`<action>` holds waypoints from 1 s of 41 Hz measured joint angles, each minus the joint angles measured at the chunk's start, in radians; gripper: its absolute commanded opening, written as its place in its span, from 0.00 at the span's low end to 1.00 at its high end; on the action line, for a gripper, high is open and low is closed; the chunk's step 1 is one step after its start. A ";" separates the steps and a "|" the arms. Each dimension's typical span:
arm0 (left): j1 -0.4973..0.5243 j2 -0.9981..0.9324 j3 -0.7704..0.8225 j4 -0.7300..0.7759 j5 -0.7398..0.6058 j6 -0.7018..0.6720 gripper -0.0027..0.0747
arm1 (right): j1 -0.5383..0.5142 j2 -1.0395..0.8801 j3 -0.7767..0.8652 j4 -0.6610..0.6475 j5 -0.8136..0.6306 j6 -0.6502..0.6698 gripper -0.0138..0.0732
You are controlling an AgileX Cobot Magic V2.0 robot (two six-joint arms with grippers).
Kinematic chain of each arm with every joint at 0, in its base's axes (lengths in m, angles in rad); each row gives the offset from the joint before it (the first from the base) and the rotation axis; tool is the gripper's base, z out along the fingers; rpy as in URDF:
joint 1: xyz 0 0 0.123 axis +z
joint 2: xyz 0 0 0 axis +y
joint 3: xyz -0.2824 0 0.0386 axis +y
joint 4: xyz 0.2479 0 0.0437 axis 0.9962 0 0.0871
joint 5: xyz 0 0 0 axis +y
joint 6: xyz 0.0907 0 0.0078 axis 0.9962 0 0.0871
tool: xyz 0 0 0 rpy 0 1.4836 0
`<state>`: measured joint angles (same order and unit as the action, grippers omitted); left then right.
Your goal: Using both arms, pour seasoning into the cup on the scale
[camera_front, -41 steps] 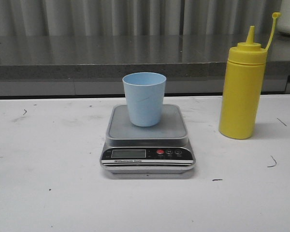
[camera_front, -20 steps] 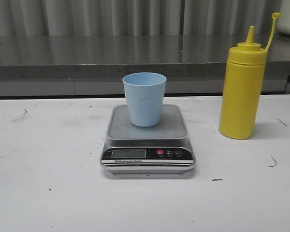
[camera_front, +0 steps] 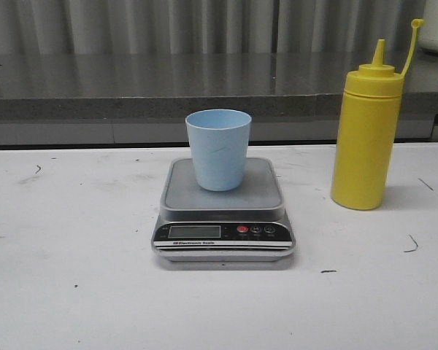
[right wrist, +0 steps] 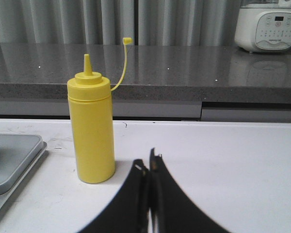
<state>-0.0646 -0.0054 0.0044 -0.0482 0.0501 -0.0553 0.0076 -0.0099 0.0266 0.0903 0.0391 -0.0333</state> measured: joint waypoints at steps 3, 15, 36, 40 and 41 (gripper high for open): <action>0.000 0.000 0.000 0.000 0.000 0.000 0.01 | 0.000 0.000 0.000 0.000 0.000 0.000 0.08; 0.000 0.000 0.000 0.000 0.000 0.000 0.01 | 0.000 0.000 0.000 0.006 0.000 0.000 0.08; 0.000 0.000 0.000 0.000 0.000 0.000 0.01 | 0.026 0.000 0.000 0.008 0.000 0.000 0.08; 0.000 0.000 0.000 0.000 0.000 0.000 0.01 | 0.026 0.000 0.000 0.008 0.000 0.000 0.08; 0.000 0.000 0.000 0.000 0.000 0.000 0.01 | 0.026 0.000 0.000 0.008 0.000 0.000 0.08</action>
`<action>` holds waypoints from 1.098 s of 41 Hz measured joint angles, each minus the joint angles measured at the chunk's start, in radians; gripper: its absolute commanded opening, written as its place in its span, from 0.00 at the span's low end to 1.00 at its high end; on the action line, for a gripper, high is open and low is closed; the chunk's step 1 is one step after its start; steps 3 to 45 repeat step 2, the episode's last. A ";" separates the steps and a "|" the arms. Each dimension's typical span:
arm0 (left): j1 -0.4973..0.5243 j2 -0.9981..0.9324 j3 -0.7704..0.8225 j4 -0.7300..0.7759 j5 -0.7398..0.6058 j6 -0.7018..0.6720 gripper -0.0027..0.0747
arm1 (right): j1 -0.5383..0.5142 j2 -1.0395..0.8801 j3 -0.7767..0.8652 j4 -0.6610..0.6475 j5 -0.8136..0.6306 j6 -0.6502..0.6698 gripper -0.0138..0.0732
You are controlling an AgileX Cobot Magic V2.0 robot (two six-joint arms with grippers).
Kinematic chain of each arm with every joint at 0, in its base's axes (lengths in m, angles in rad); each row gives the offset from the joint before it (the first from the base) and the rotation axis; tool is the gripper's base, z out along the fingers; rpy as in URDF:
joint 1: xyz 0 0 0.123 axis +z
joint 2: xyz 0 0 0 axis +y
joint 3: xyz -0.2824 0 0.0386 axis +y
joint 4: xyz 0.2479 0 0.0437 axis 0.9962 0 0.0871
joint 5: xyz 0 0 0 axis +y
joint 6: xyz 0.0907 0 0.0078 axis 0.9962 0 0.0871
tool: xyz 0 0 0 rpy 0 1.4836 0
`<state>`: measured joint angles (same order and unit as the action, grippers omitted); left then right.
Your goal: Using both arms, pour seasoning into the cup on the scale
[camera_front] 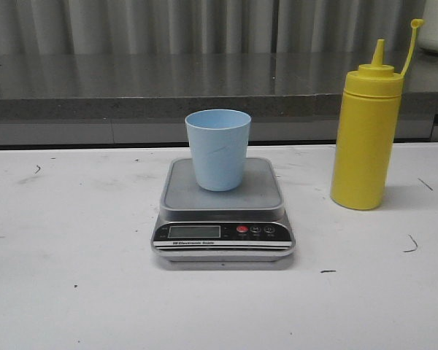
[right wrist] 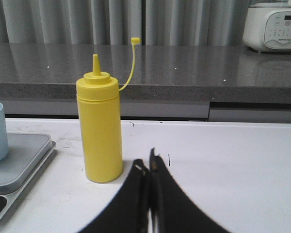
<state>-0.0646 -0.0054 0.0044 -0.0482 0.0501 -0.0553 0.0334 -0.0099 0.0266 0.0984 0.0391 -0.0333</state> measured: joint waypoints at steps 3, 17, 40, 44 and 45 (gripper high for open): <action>0.000 0.000 0.000 0.000 0.000 0.000 0.01 | 0.000 0.000 0.000 0.000 0.000 0.000 0.08; 0.000 0.000 0.000 0.000 0.000 0.000 0.01 | 0.000 0.000 0.000 0.000 0.000 0.000 0.08; 0.000 0.000 0.000 0.000 0.000 0.000 0.01 | 0.000 0.000 0.000 0.000 0.000 0.000 0.08; 0.000 0.000 0.000 0.000 0.000 0.000 0.01 | 0.000 0.000 0.000 0.000 0.000 0.000 0.08; 0.000 0.000 0.000 0.000 0.000 0.000 0.01 | 0.000 0.000 0.000 0.000 0.000 0.000 0.08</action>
